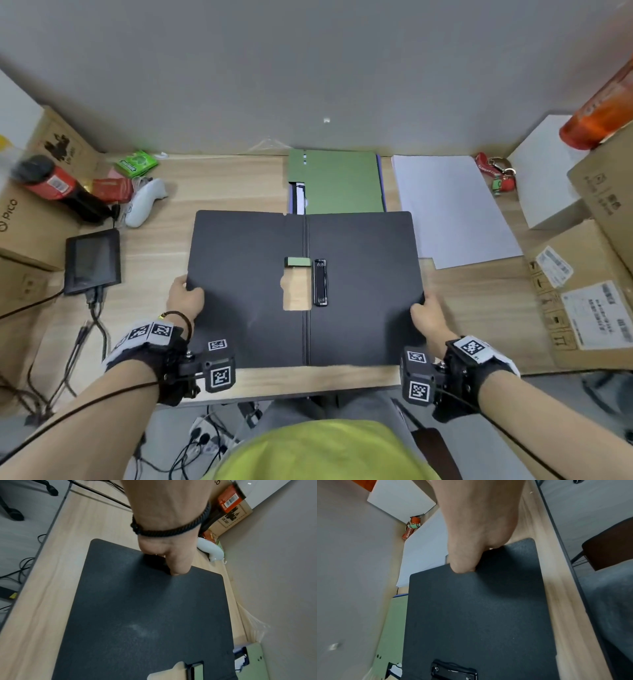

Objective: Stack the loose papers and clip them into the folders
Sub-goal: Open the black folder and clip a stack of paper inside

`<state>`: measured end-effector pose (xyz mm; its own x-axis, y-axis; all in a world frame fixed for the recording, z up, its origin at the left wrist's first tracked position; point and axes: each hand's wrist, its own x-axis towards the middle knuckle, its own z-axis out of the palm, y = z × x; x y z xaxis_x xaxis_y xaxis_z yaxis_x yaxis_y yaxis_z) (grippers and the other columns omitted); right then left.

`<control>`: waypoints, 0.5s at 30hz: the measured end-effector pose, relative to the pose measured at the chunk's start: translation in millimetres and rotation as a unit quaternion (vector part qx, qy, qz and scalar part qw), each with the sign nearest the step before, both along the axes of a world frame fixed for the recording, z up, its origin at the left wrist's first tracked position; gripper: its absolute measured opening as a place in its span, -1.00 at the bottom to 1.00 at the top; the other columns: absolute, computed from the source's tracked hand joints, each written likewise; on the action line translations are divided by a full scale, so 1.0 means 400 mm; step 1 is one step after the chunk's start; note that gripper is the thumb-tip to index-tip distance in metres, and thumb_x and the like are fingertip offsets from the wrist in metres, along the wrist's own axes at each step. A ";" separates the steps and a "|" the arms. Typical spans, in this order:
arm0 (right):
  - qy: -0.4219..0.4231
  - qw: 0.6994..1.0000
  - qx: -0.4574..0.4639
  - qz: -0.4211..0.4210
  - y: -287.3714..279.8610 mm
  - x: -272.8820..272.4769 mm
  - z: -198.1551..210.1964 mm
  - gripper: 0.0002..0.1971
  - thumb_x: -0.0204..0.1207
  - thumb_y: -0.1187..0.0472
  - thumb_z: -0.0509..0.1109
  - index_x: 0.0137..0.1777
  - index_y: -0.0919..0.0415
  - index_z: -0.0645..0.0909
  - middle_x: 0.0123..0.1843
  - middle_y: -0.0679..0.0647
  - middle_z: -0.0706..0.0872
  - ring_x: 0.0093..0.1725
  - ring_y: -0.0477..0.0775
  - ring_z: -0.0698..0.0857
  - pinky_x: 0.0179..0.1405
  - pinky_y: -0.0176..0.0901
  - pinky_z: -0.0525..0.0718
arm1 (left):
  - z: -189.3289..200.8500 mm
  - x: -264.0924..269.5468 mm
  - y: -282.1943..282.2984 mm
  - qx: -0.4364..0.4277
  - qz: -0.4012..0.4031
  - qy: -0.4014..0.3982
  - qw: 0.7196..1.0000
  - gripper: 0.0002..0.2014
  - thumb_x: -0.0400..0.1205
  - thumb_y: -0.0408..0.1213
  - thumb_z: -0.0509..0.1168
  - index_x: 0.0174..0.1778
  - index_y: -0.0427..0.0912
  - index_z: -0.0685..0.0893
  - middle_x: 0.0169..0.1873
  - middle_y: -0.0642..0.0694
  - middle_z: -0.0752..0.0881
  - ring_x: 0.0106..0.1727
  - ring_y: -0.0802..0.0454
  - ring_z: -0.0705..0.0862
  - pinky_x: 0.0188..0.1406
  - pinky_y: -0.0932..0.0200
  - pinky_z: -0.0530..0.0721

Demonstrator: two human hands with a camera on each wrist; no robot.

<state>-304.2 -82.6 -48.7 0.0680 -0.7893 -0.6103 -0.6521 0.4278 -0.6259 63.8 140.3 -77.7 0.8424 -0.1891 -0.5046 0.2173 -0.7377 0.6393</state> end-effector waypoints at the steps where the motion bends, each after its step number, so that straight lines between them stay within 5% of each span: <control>1: 0.008 1.000 0.000 0.013 -0.008 0.006 0.000 -0.55 0.46 0.51 0.09 0.32 0.25 0.50 0.12 0.17 0.67 0.04 0.16 0.59 0.05 -0.15 0.49 | 0.012 0.008 -0.011 -0.004 -0.003 -0.004 1.000 -0.55 0.53 -0.47 0.23 0.38 -0.24 0.55 0.24 -0.30 0.68 0.25 -0.30 0.64 0.35 -0.13 0.56; 5: 0.006 0.999 0.011 0.051 -0.058 0.047 0.003 -0.56 0.50 0.44 0.15 0.38 0.23 0.48 0.29 0.20 0.61 0.08 0.13 0.55 0.06 -0.19 0.44 | 0.100 0.036 -0.090 -0.003 -0.045 -0.013 0.999 -0.46 0.46 -0.29 0.27 0.41 -0.26 0.46 0.32 -0.29 0.59 0.32 -0.31 0.57 0.32 -0.07 0.54; 7: 0.006 0.999 0.009 0.040 -0.078 0.077 0.016 -0.60 0.45 0.31 0.20 0.32 0.18 0.49 0.37 0.23 0.53 0.14 0.19 0.55 0.14 -0.11 0.51 | 0.122 0.039 -0.124 0.063 -0.081 -0.052 0.993 -0.21 0.43 -0.13 0.29 0.60 -0.22 0.23 0.54 -0.29 0.35 0.54 -0.34 0.31 0.52 -0.18 0.33; 10: -0.010 1.000 -0.015 0.012 -0.095 0.103 0.020 -0.46 0.54 0.31 0.23 0.53 0.21 0.28 0.51 0.22 0.25 0.34 0.19 0.44 0.35 -0.10 0.39 | 0.122 -0.012 -0.177 0.134 -0.173 -0.055 0.974 -0.19 0.63 -0.18 0.26 0.71 -0.08 -0.07 0.69 -0.21 -0.10 0.68 -0.28 -0.13 0.65 -0.16 -0.04; 15: -0.026 0.996 0.019 0.081 -0.095 0.116 0.002 -0.48 0.58 0.32 0.23 0.55 0.22 0.32 0.56 0.16 0.31 0.50 0.13 0.38 0.32 -0.23 0.29 | 0.056 -0.111 -0.227 0.108 -0.263 0.079 0.955 -0.34 0.66 -0.25 0.26 0.67 0.02 0.16 0.70 -0.13 -0.16 0.70 -0.22 -0.13 0.66 -0.14 0.01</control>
<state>-257.9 -120.8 -47.9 0.2251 -0.7412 -0.6324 -0.6823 0.3434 -0.6454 19.6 49.5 -55.2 0.5695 -0.4420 -0.6931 -0.1384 -0.8827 0.4491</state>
